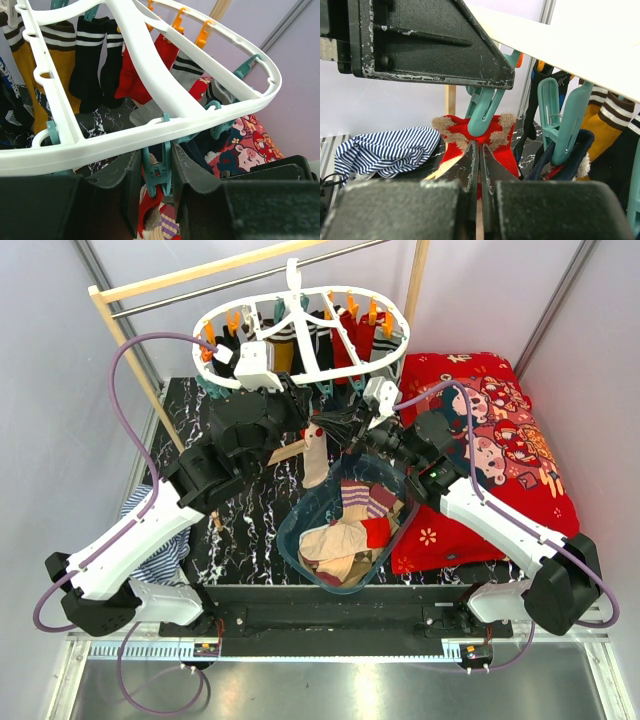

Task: Clip the socks to the hanger
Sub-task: Clamp the sock onto the hanger.

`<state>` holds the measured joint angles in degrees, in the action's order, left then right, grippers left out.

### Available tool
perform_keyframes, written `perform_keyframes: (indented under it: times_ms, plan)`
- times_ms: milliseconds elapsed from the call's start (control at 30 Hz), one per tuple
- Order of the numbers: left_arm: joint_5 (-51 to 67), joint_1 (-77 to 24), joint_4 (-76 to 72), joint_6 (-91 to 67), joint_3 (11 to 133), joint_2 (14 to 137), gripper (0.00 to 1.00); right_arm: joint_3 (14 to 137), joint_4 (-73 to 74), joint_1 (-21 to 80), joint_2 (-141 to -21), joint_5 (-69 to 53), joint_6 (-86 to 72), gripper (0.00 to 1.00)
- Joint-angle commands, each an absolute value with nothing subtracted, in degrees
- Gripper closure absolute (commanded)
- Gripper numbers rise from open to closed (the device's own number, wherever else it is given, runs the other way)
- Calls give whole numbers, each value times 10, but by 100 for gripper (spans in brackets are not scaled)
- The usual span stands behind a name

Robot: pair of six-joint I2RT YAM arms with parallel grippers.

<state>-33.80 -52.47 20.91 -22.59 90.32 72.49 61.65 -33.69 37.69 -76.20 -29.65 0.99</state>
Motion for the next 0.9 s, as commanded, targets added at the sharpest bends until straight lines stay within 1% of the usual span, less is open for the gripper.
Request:
perform_keyframes:
  times_ms: [0,200,300,500,600,667,733,767,833,867]
  plan:
    - [-323,-526,207,-229,895,713,100,642,-379,372,-752,-298,3,100]
    - [-316,-525,200,-231,888,708,100,641,-383,369,-751,-291,-12,100]
    - [-310,-525,194,-235,887,708,98,642,-394,369,-753,-298,-25,100]
    - [-303,-525,188,-241,883,714,97,645,-400,368,-752,-306,-39,100]
    - [-298,-525,188,-243,884,716,91,645,-400,369,-752,-304,-39,100]
    - [-298,-525,189,-242,883,715,83,644,-400,369,-751,-302,-39,100]
    - [-299,-525,186,-242,881,711,74,643,-401,369,-751,-301,-39,100]
    - [-299,-525,185,-243,879,709,66,643,-401,369,-751,-300,-40,100]
    - [-299,-525,182,-242,876,706,59,642,-402,369,-751,-298,-40,100]
    - [-298,-525,180,-241,876,704,50,642,-402,369,-751,-295,-40,100]
